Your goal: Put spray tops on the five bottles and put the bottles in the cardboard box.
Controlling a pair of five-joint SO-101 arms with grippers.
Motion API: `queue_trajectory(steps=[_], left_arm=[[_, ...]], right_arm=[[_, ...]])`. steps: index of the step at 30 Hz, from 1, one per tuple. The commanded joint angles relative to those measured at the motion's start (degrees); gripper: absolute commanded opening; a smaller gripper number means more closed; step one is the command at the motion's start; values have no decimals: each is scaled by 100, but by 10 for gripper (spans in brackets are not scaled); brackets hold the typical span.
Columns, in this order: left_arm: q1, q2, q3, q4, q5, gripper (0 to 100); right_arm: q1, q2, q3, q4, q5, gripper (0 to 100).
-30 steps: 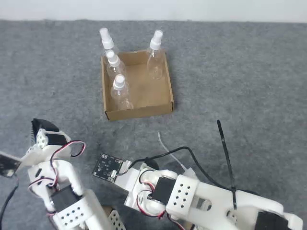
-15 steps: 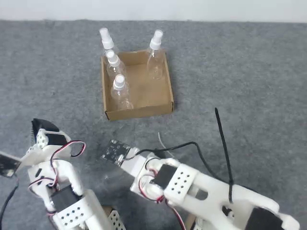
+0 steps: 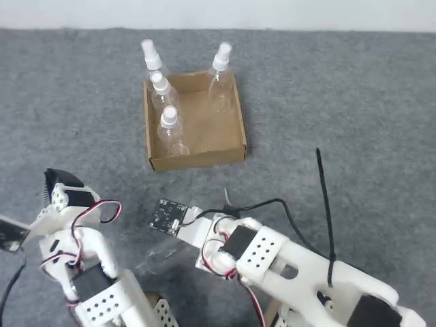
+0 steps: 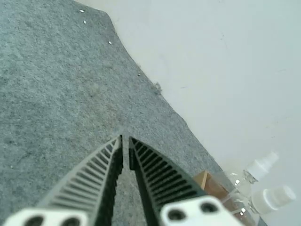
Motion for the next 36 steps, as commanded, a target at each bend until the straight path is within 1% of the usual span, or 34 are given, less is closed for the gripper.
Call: queue_trajectory(steps=[1,8,12,18,22,25,31,36], left_arm=[[-9,-123,-48,-158,-53,15],[-9,-123,-48,-158,-53,15],[-9,-123,-48,-167,-53,15],[9,-123,-48,-176,-53,15],[18,-123,-48,-185,-53,15],[18,-123,-48,-193,-53,15],[18,-123,-48,-193,-53,15],[18,-123,-48,-193,-53,15]], right_arm=[[277,-567,-448,382,387,371],[268,-1560,-316,435,492,370],[268,-1798,-255,488,1521,371],[66,-1789,-185,488,2075,371],[-48,-1780,-255,488,2145,371],[-57,-1499,-475,497,2154,371],[-426,-101,-1222,488,2154,371],[-453,875,-1881,418,2163,371]])
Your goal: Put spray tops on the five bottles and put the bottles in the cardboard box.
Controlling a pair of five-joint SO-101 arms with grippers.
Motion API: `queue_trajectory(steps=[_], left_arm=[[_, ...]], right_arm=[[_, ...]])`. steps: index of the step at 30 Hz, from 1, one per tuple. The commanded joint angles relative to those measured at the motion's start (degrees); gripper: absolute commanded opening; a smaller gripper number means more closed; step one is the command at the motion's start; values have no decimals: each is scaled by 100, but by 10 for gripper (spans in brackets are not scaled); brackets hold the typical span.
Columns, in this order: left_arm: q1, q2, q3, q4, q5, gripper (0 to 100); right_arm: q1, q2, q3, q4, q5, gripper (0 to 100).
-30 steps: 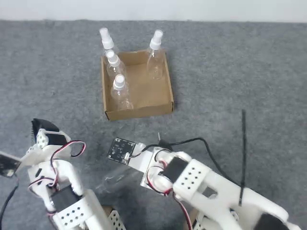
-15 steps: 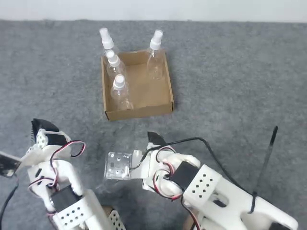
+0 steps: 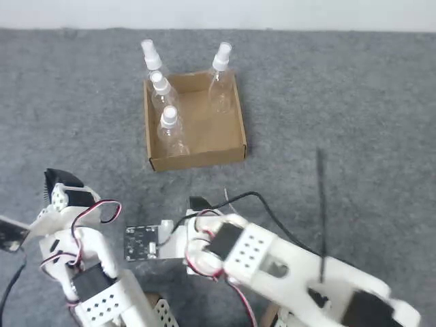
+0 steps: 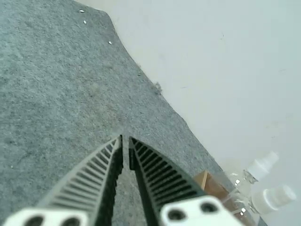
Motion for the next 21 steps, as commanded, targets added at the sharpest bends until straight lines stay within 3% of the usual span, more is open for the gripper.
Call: queue_trajectory(steps=[1,8,13,21], left_arm=[[18,-123,-48,-193,-53,15],[18,-123,-48,-193,-53,15],[9,-123,-48,-176,-53,15],[-9,-123,-48,-167,-53,15]], right_arm=[[-40,708,-888,-92,70,371],[66,1385,-993,-259,70,362],[110,1420,-967,-295,62,232],[119,1402,-844,-13,62,114]])
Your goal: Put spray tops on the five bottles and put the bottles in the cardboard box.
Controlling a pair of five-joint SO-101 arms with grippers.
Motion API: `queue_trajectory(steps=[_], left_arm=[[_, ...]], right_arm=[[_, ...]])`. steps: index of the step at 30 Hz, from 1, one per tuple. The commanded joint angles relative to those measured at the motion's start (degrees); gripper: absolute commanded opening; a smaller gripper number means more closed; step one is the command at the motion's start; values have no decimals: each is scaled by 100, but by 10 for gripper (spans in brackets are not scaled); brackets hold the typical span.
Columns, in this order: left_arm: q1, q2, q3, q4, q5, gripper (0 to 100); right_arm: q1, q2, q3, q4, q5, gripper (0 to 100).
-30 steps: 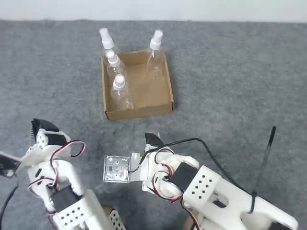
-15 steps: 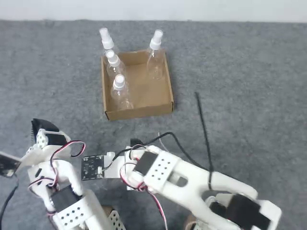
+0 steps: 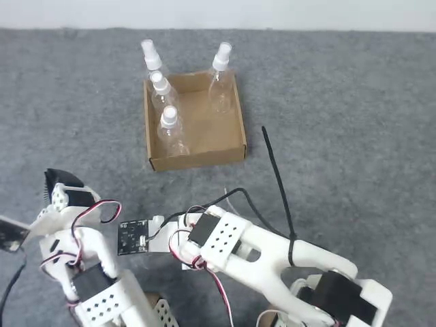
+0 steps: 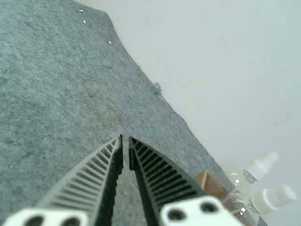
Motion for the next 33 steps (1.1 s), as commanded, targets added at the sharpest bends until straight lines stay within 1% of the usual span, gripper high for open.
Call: queue_trajectory(steps=[1,14,20,25,30,33], left_arm=[[-9,-123,-48,-167,-53,15],[-9,-123,-48,-167,-53,15],[-9,-123,-48,-167,-53,15],[-9,-123,-48,-167,-53,15],[-9,-123,-48,-167,-53,15],[-9,-123,-48,-167,-53,15]], right_arm=[[84,-84,-220,268,62,108],[92,-92,-316,1226,18,105],[426,-92,-765,1903,18,105],[646,-92,-949,2229,18,105],[655,-92,-993,2387,18,105],[804,-92,-1002,2387,18,105]])
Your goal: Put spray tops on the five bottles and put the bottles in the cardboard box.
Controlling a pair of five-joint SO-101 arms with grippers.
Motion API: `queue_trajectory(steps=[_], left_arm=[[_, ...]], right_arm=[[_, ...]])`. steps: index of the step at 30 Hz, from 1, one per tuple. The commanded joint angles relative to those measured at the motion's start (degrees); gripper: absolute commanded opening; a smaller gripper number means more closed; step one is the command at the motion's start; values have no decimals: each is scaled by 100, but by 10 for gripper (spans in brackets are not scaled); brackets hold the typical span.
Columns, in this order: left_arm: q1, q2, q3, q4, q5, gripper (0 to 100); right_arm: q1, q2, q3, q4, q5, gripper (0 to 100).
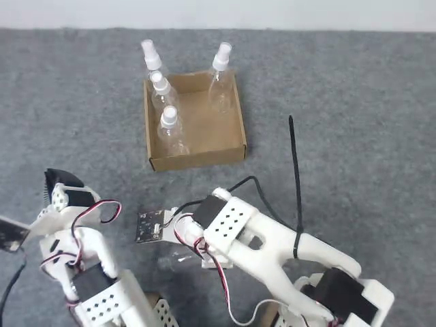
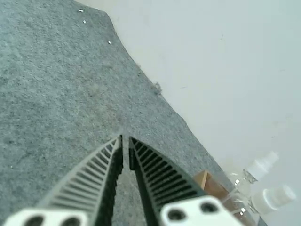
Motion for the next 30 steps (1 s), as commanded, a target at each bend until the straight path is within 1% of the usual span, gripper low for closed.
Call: queue_trajectory(steps=[1,5,14,18,22,30], left_arm=[[-9,-123,-48,-167,-53,15],[-9,-123,-48,-167,-53,15],[-9,-123,-48,-167,-53,15],[-9,-123,-48,-176,-53,15],[-18,-123,-48,-176,-53,15],[-18,-123,-48,-176,-53,15]], right_arm=[[347,-84,-387,92,18,105],[549,-84,-387,40,9,105],[593,-84,-589,101,0,105],[716,-84,-651,48,-563,105],[1024,-75,-949,92,-993,105],[1710,-84,-1169,171,-1064,105]])
